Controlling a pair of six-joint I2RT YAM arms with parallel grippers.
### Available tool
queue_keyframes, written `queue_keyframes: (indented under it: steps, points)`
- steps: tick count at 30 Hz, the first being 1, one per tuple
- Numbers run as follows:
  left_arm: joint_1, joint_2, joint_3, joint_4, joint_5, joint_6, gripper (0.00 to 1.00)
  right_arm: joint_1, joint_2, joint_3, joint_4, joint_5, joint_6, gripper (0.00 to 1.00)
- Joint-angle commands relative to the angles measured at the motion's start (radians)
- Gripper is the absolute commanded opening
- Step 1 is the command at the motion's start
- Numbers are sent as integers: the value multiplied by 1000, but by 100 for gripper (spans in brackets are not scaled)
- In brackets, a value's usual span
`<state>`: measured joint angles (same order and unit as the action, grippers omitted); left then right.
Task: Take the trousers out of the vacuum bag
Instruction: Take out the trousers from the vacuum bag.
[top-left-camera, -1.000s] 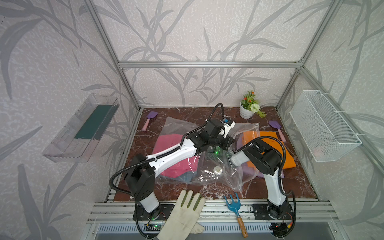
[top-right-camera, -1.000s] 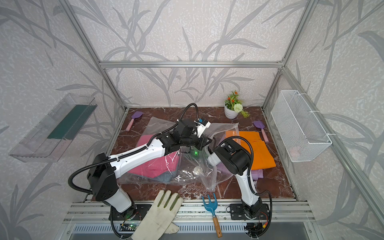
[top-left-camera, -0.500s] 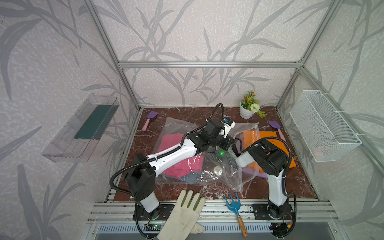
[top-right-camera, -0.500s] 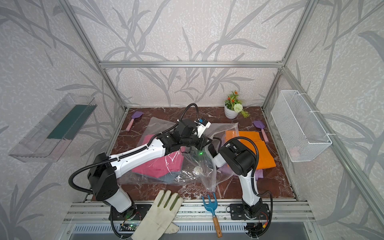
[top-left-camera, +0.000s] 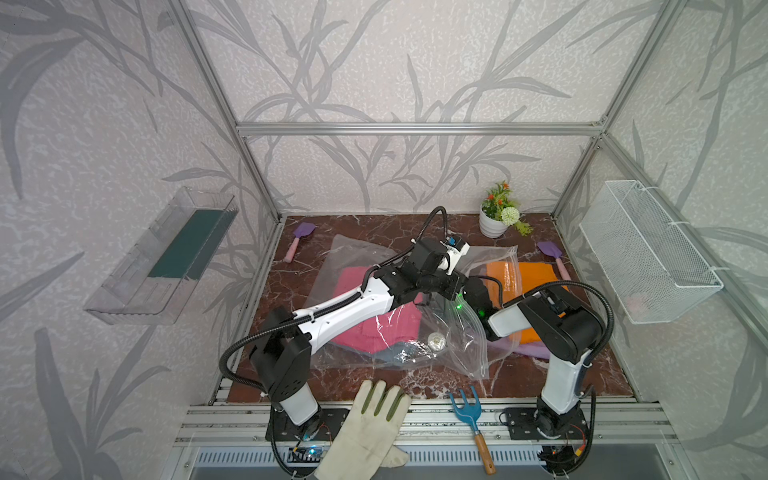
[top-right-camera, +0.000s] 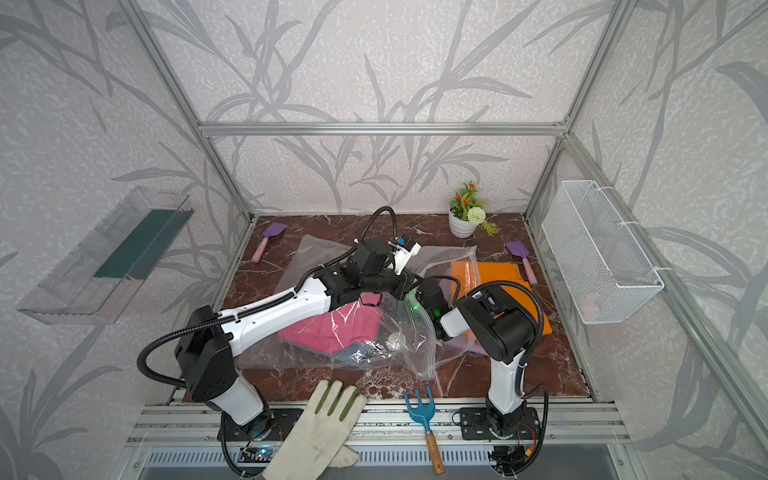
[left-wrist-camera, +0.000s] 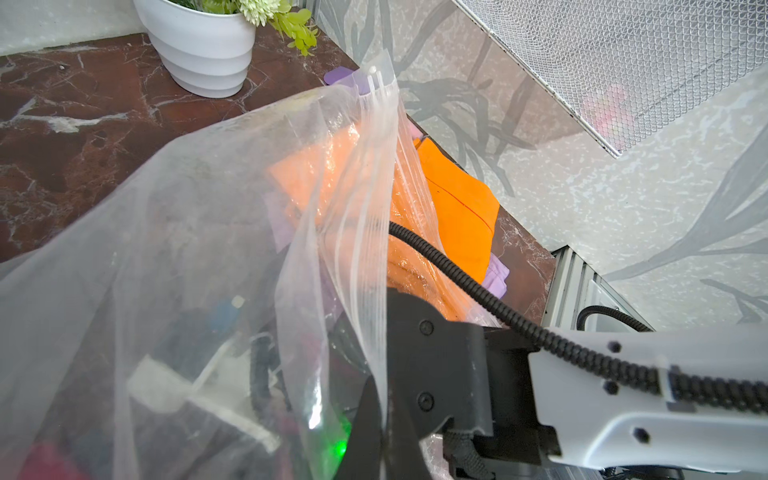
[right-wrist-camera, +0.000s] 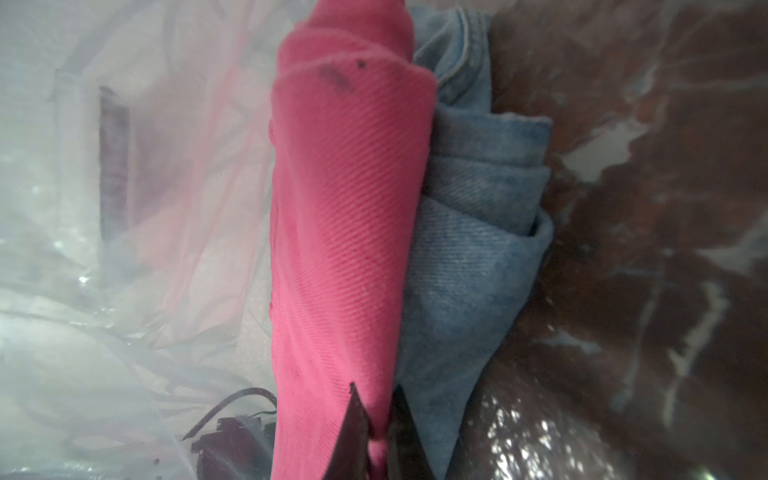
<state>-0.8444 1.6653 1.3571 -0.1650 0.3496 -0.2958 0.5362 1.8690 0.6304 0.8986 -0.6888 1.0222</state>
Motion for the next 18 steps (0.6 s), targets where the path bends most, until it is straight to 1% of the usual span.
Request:
queue_keyframes:
  steps: [1,5,6,11,18]
  points:
    - [-4,-1,15,-5,-6,24,0,-31,-97,-13,-65,9,-70,0]
    - [-4,-3,15,-4,-9,25,0,-57,-156,-35,-147,24,-115,0]
    - [-4,-4,15,-4,-8,24,0,-64,-196,-41,-177,26,-120,0]
    - [-4,-5,9,2,-11,24,0,-97,-284,-65,-298,29,-171,0]
    - [-4,-10,-3,12,-12,21,0,-151,-385,-105,-390,36,-211,0]
